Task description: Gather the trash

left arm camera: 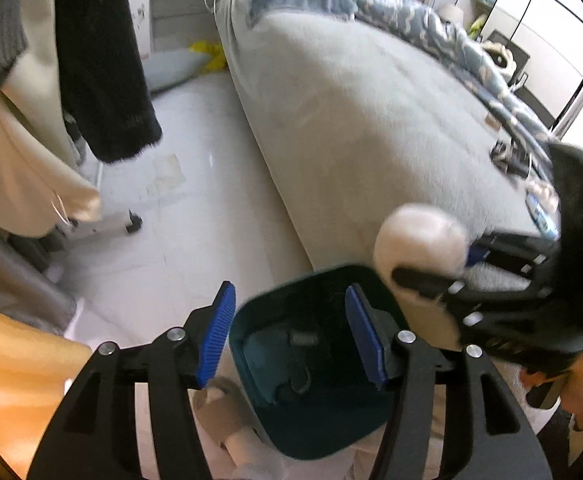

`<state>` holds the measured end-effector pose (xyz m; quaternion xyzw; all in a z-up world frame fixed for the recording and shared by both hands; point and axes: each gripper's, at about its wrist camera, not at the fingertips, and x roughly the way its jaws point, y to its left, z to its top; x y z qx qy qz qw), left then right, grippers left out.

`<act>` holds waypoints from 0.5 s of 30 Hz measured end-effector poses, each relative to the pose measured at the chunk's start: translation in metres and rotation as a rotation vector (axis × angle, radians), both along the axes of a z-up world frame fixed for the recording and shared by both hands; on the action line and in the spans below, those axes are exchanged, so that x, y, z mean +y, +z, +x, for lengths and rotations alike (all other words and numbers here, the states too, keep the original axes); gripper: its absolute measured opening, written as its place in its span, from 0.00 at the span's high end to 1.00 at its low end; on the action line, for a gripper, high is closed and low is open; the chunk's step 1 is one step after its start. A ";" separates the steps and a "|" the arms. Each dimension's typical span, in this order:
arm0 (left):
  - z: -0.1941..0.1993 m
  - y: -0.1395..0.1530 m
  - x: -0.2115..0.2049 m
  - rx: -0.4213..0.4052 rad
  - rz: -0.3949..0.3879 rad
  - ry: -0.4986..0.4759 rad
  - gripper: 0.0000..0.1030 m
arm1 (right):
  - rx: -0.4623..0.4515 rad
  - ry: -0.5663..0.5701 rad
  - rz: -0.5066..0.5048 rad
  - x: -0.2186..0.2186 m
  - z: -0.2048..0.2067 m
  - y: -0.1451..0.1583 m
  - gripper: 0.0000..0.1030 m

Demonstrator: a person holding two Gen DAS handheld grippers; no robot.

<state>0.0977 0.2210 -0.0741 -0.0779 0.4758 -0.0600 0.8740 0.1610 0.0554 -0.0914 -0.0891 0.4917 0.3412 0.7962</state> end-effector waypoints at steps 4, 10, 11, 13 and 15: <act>-0.004 0.019 0.003 -0.085 -0.030 0.016 0.44 | 0.038 0.009 -0.031 0.006 0.000 -0.014 0.65; -0.011 0.042 0.007 -0.194 -0.069 0.030 0.49 | 0.090 0.049 -0.088 0.015 -0.005 -0.033 0.64; -0.011 0.045 0.008 -0.206 -0.077 0.032 0.49 | 0.094 0.053 -0.095 0.016 -0.007 -0.035 0.63; -0.012 0.052 0.008 -0.237 -0.085 0.038 0.50 | 0.105 0.062 -0.110 0.017 -0.009 -0.041 0.63; -0.015 0.059 0.007 -0.268 -0.085 0.039 0.50 | 0.110 0.066 -0.121 0.017 -0.012 -0.044 0.63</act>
